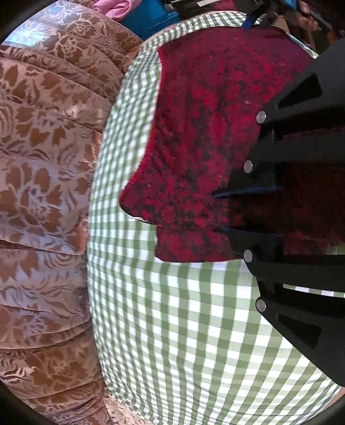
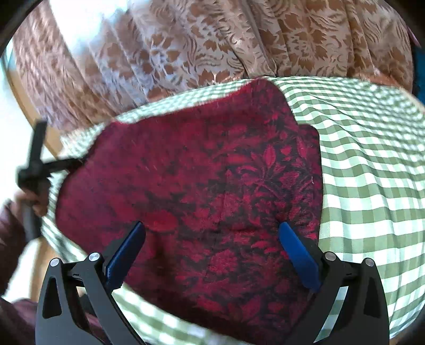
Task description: Fold small clothes
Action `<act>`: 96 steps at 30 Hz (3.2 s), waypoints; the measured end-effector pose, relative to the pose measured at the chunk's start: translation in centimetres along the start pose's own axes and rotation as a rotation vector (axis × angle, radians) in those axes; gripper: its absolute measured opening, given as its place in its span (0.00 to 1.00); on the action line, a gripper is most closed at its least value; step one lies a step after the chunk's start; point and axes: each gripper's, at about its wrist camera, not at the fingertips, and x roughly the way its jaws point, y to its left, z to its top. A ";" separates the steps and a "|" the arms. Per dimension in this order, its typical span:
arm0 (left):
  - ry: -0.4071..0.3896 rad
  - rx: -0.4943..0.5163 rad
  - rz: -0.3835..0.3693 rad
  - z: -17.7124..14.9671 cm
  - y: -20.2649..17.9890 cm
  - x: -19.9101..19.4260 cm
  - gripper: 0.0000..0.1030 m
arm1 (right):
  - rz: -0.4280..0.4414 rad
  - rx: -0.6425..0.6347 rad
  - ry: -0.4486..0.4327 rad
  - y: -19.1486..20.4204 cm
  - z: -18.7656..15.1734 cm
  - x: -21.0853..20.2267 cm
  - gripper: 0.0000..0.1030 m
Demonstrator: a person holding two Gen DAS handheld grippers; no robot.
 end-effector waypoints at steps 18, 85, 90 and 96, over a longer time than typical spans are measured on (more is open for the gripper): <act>-0.055 -0.066 -0.109 -2.0 1.8 -1.8 0.16 | -0.151 0.222 -0.077 -5.8 4.7 0.8 0.17; -0.264 -0.017 0.171 -5.4 -1.1 -10.2 0.57 | -0.163 0.024 -0.082 5.1 4.8 4.2 0.84; -0.256 -0.029 0.184 -6.4 -0.1 -10.4 0.59 | -0.148 0.032 -0.086 5.4 3.3 2.4 0.84; -0.230 -0.057 0.182 -7.6 1.3 -10.0 0.59 | -0.162 0.046 -0.082 5.0 1.7 1.0 0.84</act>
